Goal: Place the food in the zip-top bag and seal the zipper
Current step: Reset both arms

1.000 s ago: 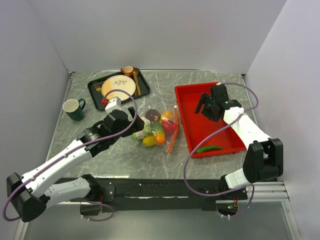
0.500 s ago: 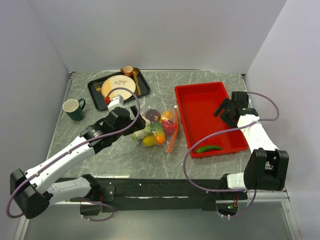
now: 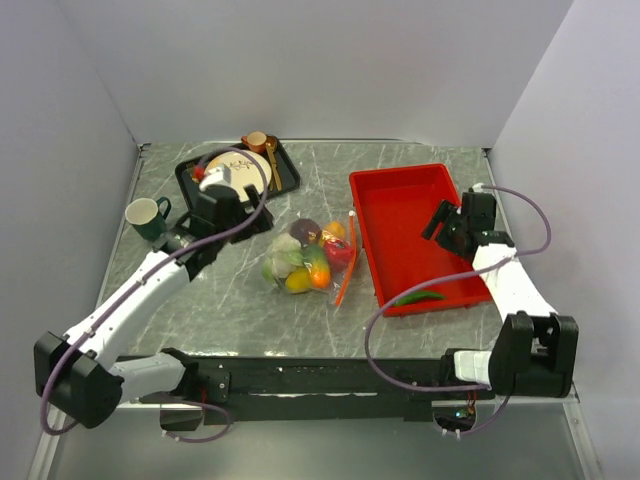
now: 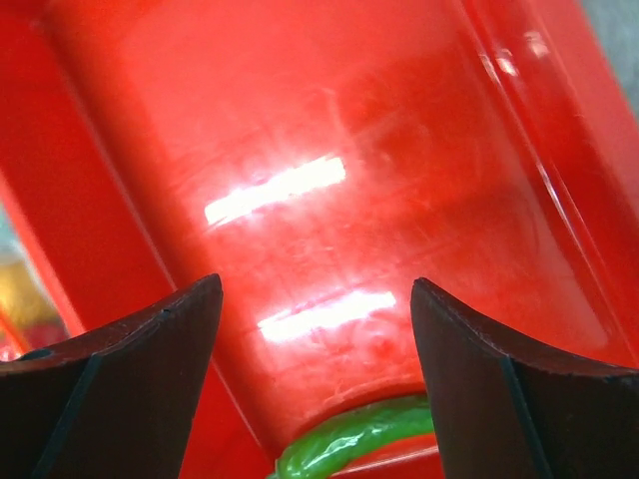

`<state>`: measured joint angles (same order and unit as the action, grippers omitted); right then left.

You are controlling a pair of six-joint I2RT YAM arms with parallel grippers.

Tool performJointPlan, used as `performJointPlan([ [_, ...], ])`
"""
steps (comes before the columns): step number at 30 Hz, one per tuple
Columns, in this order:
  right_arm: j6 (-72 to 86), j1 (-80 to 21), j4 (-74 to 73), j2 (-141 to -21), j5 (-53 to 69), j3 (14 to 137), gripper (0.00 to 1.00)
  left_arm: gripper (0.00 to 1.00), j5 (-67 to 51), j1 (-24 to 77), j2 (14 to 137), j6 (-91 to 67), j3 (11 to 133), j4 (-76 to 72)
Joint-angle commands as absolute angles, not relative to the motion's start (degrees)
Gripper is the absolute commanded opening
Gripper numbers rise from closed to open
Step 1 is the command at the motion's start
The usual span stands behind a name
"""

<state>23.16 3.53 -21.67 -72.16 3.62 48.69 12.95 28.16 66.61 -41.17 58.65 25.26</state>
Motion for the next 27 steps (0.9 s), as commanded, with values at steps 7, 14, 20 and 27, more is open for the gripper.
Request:
performJointPlan([
  [7, 17.93, -2.36, -2.4, -58.72, -5.27, 40.44, 0.92, 0.99, 9.24, 21.09, 65.31, -28.05, 62.84, 16.88],
  [14, 13.19, -9.21, 6.58, -51.95, -13.88, 33.93, 1.0, 0.99, 7.55, 21.09, 57.93, -26.63, 58.54, 10.91],
  [20, 8.18, -15.63, 9.67, -52.03, -20.29, 32.43, 1.0, 0.99, 9.74, 21.09, 57.21, -22.32, 57.83, 8.96],
  [27, 11.33, -16.79, 10.62, -49.49, -26.97, 31.65, 1.0, 0.99, 15.03, 21.09, 59.06, -24.0, 61.52, 12.82],
])
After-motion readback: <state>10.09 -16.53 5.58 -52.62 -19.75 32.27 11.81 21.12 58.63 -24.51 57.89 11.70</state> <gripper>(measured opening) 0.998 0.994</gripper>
